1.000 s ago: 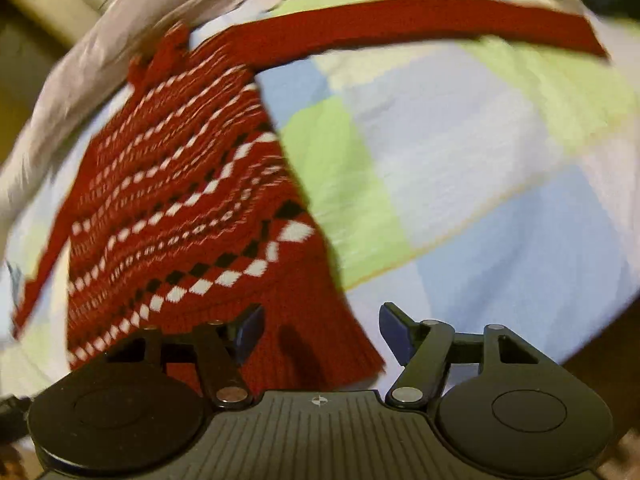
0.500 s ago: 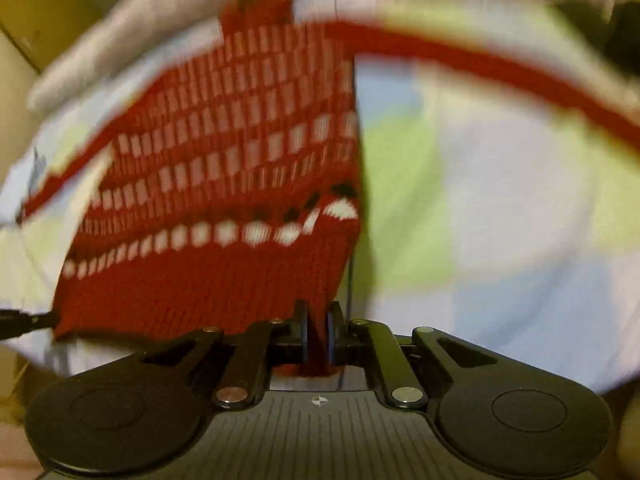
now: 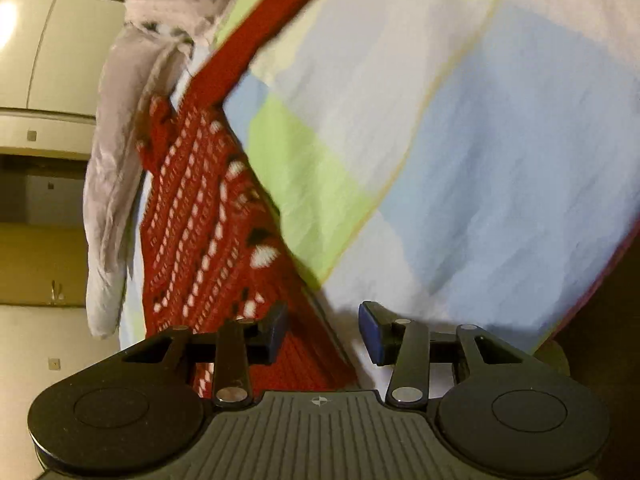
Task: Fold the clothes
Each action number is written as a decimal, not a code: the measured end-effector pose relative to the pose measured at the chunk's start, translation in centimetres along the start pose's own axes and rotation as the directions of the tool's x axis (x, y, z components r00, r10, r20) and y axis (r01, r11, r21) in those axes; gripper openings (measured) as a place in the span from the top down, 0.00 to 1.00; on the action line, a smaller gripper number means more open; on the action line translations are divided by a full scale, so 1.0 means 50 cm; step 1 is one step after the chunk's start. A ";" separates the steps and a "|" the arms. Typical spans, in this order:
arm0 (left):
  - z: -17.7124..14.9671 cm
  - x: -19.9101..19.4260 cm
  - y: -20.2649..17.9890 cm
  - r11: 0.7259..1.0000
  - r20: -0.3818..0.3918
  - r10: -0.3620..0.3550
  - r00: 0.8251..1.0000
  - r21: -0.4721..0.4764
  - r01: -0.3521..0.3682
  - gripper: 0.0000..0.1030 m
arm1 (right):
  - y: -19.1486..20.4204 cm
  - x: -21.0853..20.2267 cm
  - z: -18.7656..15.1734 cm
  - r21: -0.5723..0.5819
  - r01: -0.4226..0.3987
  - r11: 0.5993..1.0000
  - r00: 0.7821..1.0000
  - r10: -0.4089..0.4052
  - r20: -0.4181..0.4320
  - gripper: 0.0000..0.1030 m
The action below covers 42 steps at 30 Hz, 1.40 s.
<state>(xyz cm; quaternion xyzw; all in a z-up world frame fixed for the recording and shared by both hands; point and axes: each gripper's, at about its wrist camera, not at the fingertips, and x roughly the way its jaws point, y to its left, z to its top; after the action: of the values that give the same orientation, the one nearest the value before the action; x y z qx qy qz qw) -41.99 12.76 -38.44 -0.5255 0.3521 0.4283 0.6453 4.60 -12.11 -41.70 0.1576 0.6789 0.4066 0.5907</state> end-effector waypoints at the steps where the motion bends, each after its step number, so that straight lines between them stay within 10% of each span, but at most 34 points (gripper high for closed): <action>1: 0.001 0.004 -0.005 1.000 -0.002 0.003 1.000 0.009 -0.003 0.91 | 0.004 0.011 -0.002 -0.015 0.004 1.000 1.000 -0.004 -0.012 0.59; 2: 0.002 0.007 -0.011 1.000 -0.003 0.008 1.000 0.020 -0.008 0.94 | 0.018 0.022 -0.004 -0.049 0.019 0.999 0.999 -0.020 -0.025 0.92; 6: 0.003 -0.026 -0.035 0.995 0.045 0.020 0.999 0.096 -0.024 1.00 | 0.145 0.033 -0.042 -0.426 0.094 0.900 0.995 -0.104 0.000 0.96; 8: 0.005 -0.050 -0.026 0.991 0.074 0.060 0.996 0.115 -0.068 1.00 | 0.234 0.024 -0.078 -0.674 0.136 0.726 0.989 -0.135 0.055 0.96; 10: 0.004 -0.055 -0.016 0.983 0.075 0.116 0.990 0.133 -0.125 0.99 | 0.305 0.011 -0.143 -0.883 0.165 0.440 0.983 -0.144 0.112 0.96; 11: 0.001 -0.043 -0.019 0.973 0.058 0.156 0.986 0.163 -0.163 0.99 | 0.307 0.016 -0.156 -0.908 0.175 0.381 0.976 -0.185 0.111 0.96; 13: -0.005 -0.009 -0.045 0.949 0.031 0.203 0.979 0.239 -0.205 0.99 | 0.272 0.049 -0.151 -0.886 0.225 0.406 0.942 -0.322 0.092 0.96; 15: -0.002 0.013 -0.085 0.920 0.035 0.239 0.971 0.313 -0.237 1.00 | 0.214 0.080 -0.115 -0.810 0.280 0.515 0.908 -0.416 0.050 0.94; 18: 0.012 0.010 -0.090 0.925 0.027 0.210 0.977 0.319 -0.207 0.91 | 0.156 0.067 -0.042 -0.593 0.192 0.782 0.957 -0.284 -0.064 0.47; 22: 0.043 -0.020 -0.034 0.990 0.054 0.050 0.997 0.129 -0.057 0.71 | 0.102 0.038 0.018 -0.303 0.082 0.950 0.991 -0.110 -0.077 0.42; 25: 0.049 -0.004 -0.009 1.000 0.038 0.011 0.999 0.017 -0.012 0.75 | 0.091 0.061 0.023 -0.263 0.083 0.961 0.990 -0.110 -0.090 0.48; 27: 0.043 0.012 -0.017 0.999 0.014 0.022 1.000 0.047 -0.023 0.96 | 0.106 0.076 0.007 -0.323 0.119 0.939 0.982 -0.160 -0.102 0.96; 42: -0.017 -0.050 -0.061 0.980 0.099 0.143 0.985 0.126 -0.155 0.87 | 0.168 0.003 0.015 -0.567 0.305 0.765 0.922 -0.386 -0.026 0.94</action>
<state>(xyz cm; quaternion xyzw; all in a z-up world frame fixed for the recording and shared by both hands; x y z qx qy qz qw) -40.13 11.24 -35.21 -0.4338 0.3891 0.4739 0.6602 3.05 -6.53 -35.60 -0.1770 0.5893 0.4792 0.6259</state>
